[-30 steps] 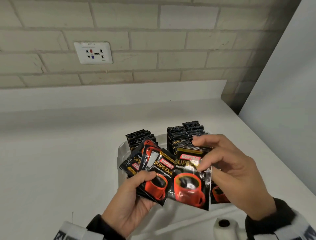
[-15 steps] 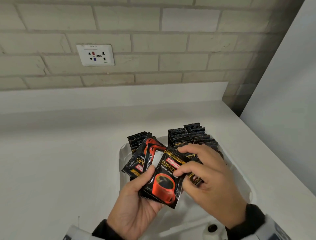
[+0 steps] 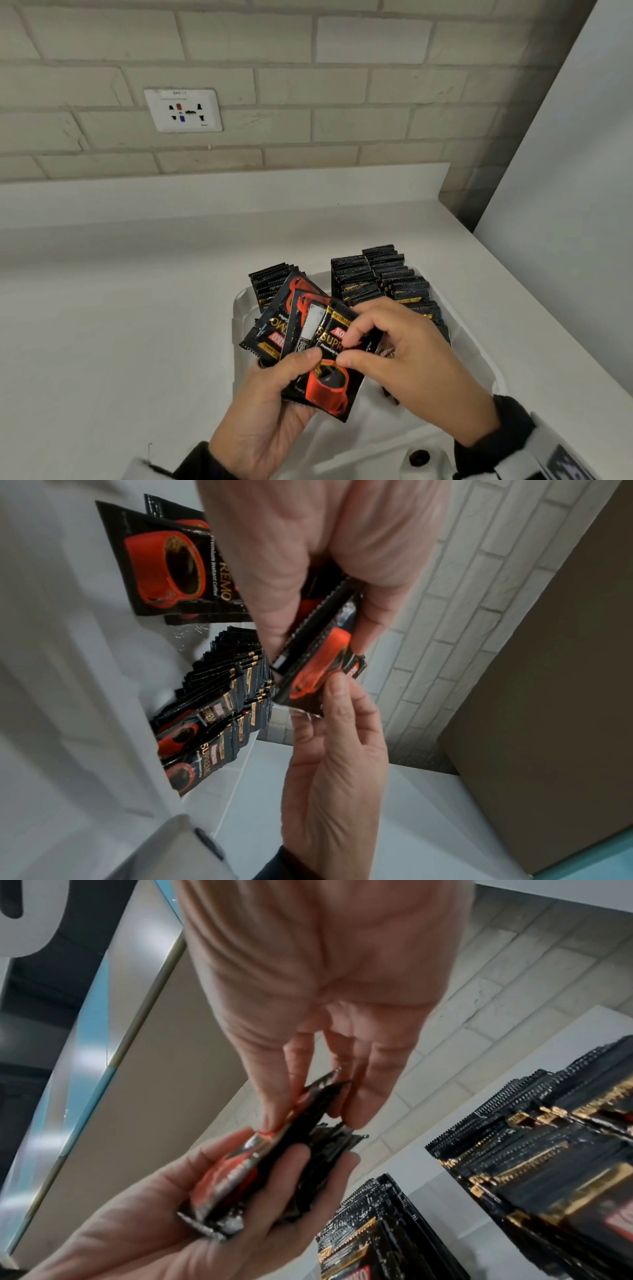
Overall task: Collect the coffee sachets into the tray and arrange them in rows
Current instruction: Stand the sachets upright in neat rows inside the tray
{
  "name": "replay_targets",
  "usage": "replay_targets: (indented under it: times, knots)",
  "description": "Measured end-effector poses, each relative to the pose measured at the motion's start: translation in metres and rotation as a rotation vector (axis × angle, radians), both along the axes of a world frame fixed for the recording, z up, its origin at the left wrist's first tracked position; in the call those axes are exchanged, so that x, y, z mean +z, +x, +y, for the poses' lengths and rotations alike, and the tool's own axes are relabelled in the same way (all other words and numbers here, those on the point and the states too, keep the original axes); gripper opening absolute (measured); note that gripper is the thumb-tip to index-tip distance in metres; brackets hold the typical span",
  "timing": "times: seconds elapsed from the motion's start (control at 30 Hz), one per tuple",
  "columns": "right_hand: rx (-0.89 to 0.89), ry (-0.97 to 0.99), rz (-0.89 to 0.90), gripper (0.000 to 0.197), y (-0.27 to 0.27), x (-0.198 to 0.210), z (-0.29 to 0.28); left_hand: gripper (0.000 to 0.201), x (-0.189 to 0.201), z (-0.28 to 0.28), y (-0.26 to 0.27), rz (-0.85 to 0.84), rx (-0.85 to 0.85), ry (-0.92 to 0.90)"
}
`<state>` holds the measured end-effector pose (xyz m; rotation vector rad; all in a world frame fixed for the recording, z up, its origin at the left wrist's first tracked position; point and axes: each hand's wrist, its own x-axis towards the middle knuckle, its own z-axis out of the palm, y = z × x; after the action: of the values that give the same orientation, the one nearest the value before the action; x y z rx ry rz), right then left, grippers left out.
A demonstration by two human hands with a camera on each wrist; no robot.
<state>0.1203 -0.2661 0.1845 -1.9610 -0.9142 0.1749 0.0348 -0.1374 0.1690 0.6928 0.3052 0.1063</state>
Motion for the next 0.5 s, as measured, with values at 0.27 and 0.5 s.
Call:
replay_targets:
  times: [0.27,0.5]
  knots:
    - [-0.070,-0.041,0.044,0.051,-0.004,0.012,0.011,0.036,0.006,0.001,-0.001,0.042,0.113,-0.046]
    - [-0.100,-0.064,0.130,0.059,-0.002,0.006,0.018,0.047,0.000,0.005,0.000,0.067,0.212,-0.037]
